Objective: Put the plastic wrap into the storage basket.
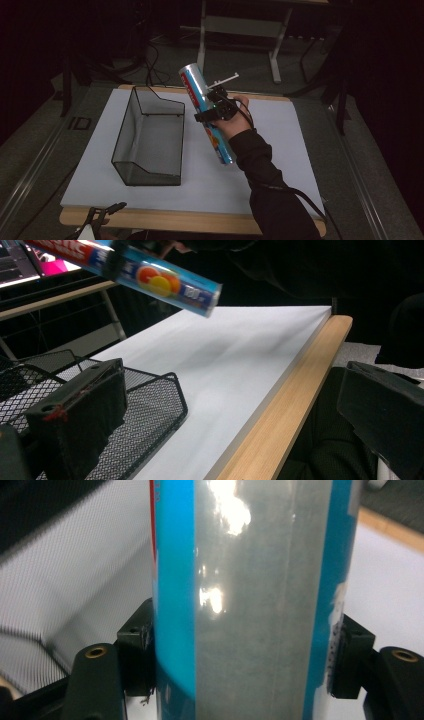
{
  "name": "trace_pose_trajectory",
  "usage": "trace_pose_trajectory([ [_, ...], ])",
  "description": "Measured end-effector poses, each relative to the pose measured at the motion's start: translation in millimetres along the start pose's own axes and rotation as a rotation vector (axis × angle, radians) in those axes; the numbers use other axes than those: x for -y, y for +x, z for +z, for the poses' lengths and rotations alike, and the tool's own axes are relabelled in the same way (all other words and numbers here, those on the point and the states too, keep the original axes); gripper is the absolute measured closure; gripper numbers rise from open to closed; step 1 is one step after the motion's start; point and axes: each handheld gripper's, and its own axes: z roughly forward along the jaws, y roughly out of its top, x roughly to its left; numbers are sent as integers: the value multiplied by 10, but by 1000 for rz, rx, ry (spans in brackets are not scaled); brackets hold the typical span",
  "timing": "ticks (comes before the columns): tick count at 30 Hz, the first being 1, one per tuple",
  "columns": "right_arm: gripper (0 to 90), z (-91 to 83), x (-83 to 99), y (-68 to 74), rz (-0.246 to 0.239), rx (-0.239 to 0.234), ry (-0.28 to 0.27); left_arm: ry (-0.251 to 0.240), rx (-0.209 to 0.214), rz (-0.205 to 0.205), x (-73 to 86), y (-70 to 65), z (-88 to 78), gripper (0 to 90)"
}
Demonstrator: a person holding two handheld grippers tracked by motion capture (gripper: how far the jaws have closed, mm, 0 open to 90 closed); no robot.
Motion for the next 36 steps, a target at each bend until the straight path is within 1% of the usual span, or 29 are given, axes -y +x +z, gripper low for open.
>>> trace_pose_trajectory([
  [2,316,-4,-61,55,26,9,-29,0,1,0,0,0,0,3],
  [4,316,-5,-126,105,57,-3,-62,0,0,0,-1,-1,-2,3],
  [8,316,0,-212,196,80,-17,-106,-4,-3,-3,-3,0,-11,3],
  [11,316,6,-268,267,119,-19,-136,-10,-5,-4,-6,0,-18,3],
  [13,316,26,-300,312,128,-22,-150,-10,-4,-3,-7,-1,-20,3],
  [14,316,45,-312,344,126,-15,-156,-10,-4,-2,-8,-1,-21,3],
  [16,316,92,-334,406,130,-23,-169,-10,-5,-3,-8,-1,-20,3],
  [18,316,134,-342,441,155,-44,-183,-10,-5,-4,-8,0,-20,3],
  [19,316,154,-346,458,164,-45,-191,-9,-5,-4,-7,0,-18,3],
  [22,316,248,-369,581,166,-12,-216,-11,-4,-1,-11,-5,-20,3],
  [23,316,267,-376,598,166,-14,-220,-11,-3,0,-11,-7,-21,3],
  [24,316,291,-381,616,173,-21,-230,-12,-3,0,-11,-7,-24,3],
  [25,316,314,-384,629,191,-34,-236,-12,-4,1,-12,-7,-27,3],
  [26,316,339,-379,631,206,-59,-248,-13,-4,0,-12,-6,-30,3],
  [27,316,368,-370,636,226,-75,-258,-14,-4,-1,-11,-5,-32,3],
  [29,316,431,-334,651,270,-91,-274,-16,-4,-3,-11,-3,-34,3],
  [31,316,514,-290,661,288,-82,-270,-14,-3,-1,-11,-4,-33,3],
  [32,316,560,-263,661,300,-86,-270,-14,-3,-1,-11,-7,-34,3],
  [33,316,658,-207,658,330,-104,-255,-14,-3,-1,-12,-9,-33,3],
  [34,316,658,-207,658,330,-104,-255,-14,-3,0,-12,-9,-32,3],
  [36,316,760,-160,662,347,-109,-237,-12,-2,0,-11,-7,-30,3],
])
